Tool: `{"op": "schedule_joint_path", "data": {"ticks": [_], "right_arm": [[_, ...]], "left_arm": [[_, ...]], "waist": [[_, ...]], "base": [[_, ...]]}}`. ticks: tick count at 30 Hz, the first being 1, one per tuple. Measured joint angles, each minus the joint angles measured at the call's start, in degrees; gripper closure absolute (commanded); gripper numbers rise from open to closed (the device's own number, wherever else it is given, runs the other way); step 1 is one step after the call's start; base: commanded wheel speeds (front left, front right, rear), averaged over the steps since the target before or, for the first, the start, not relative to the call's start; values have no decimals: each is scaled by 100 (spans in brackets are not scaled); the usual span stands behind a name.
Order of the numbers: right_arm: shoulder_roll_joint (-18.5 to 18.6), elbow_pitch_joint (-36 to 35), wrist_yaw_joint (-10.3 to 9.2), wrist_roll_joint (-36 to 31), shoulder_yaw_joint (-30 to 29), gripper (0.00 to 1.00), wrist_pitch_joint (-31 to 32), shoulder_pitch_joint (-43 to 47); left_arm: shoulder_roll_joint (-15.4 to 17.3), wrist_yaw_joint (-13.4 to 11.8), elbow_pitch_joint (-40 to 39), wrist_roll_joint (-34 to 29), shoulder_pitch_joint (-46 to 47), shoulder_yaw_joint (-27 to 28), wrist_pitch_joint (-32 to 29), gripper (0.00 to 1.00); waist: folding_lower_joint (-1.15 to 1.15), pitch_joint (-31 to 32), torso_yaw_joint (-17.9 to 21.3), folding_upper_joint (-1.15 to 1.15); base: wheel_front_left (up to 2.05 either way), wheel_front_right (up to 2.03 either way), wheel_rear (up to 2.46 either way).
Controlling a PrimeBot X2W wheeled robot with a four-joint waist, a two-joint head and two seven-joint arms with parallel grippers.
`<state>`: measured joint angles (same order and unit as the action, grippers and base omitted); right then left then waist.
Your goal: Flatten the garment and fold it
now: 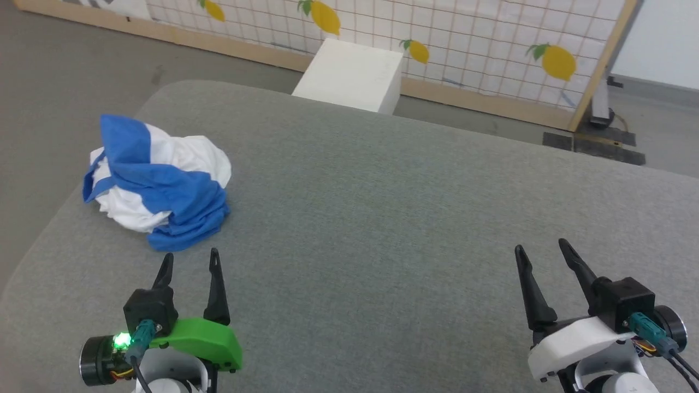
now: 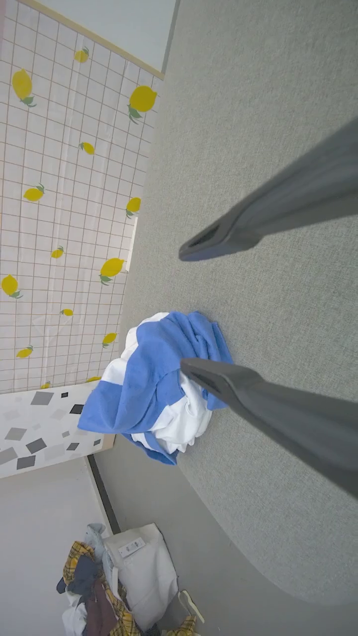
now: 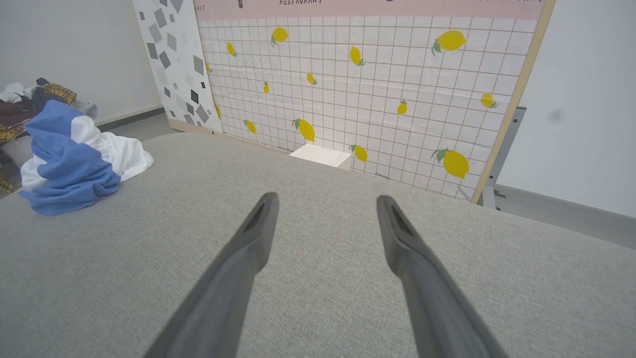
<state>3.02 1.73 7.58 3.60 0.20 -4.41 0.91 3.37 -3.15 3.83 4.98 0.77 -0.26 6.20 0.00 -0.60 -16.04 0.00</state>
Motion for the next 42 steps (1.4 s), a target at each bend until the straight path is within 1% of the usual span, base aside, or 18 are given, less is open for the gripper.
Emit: {"op": "schedule_joint_path", "data": {"ticks": [20,36,37,42], "right_arm": [[-1,102,0,94,34,0,-171,-1],[-3,137,0,149,62,0,-300,-4],[-3,160,0,156,67,0,-326,-4],[-4,176,0,203,81,0,-392,-15]], "left_arm": [[4,-142,126,143,0,51,231,0],[8,-203,231,326,2,98,415,0],[10,-222,256,331,3,109,456,0],[13,-250,302,369,4,131,521,0]], "waist": [[0,-37,-640,0],[0,-106,-1111,0],[0,-118,-1199,0],[0,-140,-1348,0]], "base": [[0,0,0],[0,0,0],[0,0,0],[0,0,0]]}}
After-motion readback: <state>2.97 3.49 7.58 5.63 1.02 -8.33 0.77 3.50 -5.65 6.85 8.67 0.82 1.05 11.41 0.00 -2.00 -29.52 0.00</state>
